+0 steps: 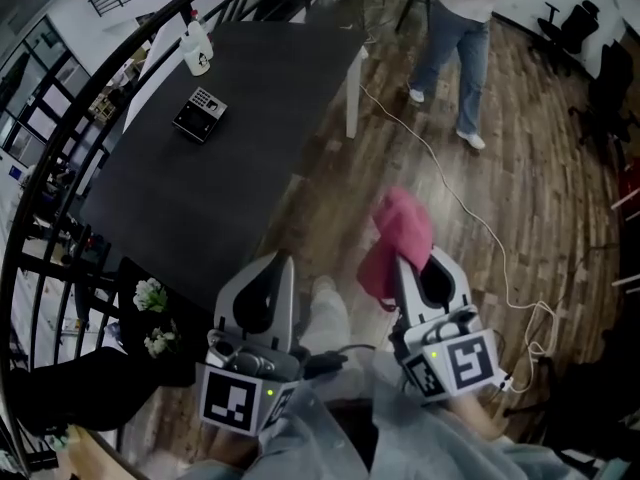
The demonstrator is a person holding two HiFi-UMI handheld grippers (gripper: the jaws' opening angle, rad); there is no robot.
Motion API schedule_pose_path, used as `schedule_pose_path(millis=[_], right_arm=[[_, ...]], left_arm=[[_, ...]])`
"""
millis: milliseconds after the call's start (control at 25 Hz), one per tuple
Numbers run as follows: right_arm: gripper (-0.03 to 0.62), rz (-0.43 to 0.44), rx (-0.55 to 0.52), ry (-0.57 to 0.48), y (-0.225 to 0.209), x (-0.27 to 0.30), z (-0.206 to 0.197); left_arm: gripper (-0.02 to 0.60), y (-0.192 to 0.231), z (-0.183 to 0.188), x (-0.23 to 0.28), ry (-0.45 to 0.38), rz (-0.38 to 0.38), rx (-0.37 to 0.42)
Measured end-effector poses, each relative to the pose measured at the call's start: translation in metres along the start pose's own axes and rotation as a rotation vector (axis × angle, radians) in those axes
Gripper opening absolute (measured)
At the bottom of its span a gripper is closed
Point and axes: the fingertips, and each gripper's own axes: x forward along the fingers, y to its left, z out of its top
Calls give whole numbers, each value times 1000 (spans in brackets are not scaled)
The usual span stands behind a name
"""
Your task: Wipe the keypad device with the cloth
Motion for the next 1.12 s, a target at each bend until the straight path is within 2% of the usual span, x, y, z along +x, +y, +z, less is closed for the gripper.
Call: schedule_pose_path(millis=[160, 360, 720, 960, 1120], right_arm=[[71, -19, 0, 1, -10, 9, -1], [71, -23, -17, 22, -20, 40, -4], [71, 16, -47, 31, -34, 124, 4], [71, 6, -39, 46, -55, 184, 10], [71, 2, -41, 57, -68, 226, 13]], left_arm=[[5, 10, -2, 15, -26, -9, 16], [5, 32, -10, 40, -23, 2, -14], [5, 85, -21, 102, -18, 20, -26], [5, 127, -22, 153, -6, 23, -33], [5, 161, -24, 183, 6, 58, -34]])
